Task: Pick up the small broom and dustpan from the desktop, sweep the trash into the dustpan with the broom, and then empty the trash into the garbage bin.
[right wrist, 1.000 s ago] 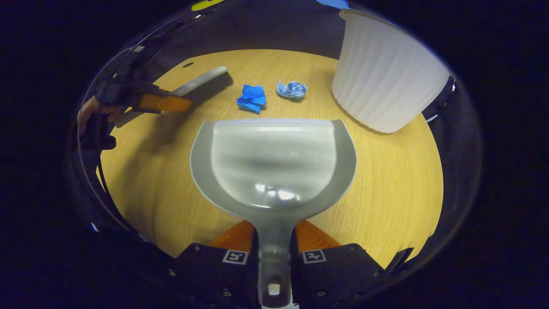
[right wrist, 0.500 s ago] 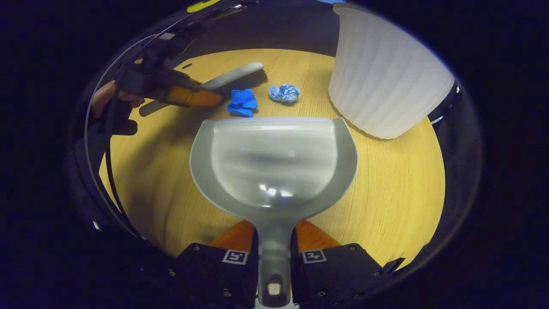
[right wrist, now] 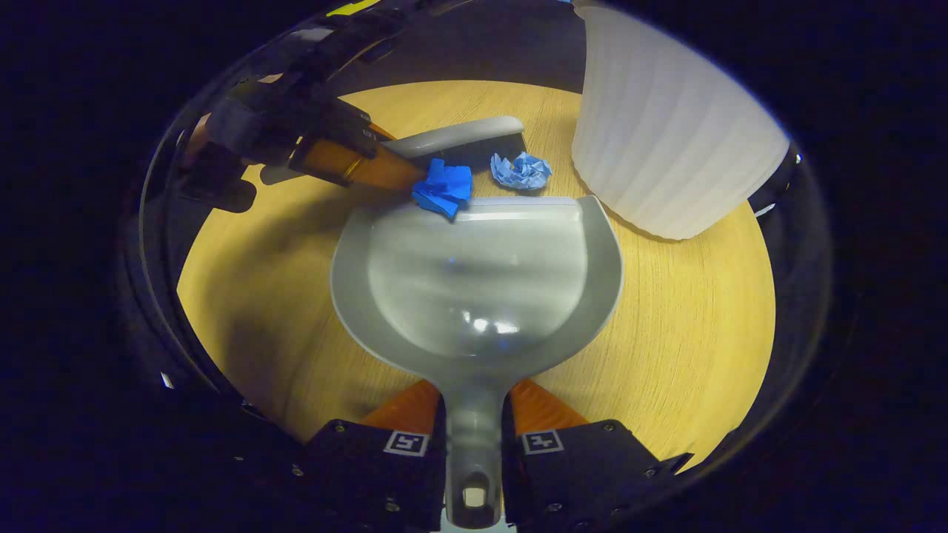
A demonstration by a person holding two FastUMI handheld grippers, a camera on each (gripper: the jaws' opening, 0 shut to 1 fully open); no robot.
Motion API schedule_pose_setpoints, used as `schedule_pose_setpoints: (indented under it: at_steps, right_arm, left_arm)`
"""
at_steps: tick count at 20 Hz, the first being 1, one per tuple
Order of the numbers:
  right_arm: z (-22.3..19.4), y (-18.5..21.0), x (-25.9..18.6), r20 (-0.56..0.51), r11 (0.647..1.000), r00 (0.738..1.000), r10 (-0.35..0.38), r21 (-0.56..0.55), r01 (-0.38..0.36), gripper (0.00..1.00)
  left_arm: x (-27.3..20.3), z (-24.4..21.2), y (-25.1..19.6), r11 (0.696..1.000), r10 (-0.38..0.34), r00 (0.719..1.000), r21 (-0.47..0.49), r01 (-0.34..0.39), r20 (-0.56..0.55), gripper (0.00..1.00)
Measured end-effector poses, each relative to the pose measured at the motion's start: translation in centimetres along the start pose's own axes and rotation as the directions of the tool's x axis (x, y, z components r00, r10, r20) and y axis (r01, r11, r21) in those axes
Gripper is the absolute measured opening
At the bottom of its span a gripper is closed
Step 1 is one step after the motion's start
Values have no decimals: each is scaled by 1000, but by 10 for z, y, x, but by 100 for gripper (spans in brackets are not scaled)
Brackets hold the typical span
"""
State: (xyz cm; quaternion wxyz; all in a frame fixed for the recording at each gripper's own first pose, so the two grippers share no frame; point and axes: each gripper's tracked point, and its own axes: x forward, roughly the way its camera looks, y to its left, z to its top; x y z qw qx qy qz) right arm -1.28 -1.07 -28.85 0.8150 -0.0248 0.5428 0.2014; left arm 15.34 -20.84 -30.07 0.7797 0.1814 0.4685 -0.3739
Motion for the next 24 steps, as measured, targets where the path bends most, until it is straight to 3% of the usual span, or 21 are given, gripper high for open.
schedule_pose_setpoints:
  at_steps: [4, 6, 12, 19, 24]
  right_arm:
    - [2, -1, -4, 9, 1000, 1000, 7, -9, -7, 31]
    - [2, 2, -10, 17, 1000, 1000, 15, -12, -14, 31]
    - [7, -3, -12, 47, 1000, 998, 29, 7, -29, 31]
    - [4, -2, -10, 65, 1000, 998, -10, 11, 9, 31]
    - [5, 2, -10, 76, 999, 996, -36, 30, 34, 31]
  left_arm:
    - [-26, 9, -33, 997, -81, 997, 0, 81, 4, 39]
    - [-26, 15, -36, 994, -107, 994, -5, 107, 4, 34]
    - [-46, 7, -49, 991, -114, 993, -65, 115, 18, 38]
    - [-71, 4, -33, 985, -7, 997, -171, 20, 79, 38]
    - [-119, -22, 2, 961, 89, 990, -270, -57, 109, 37]
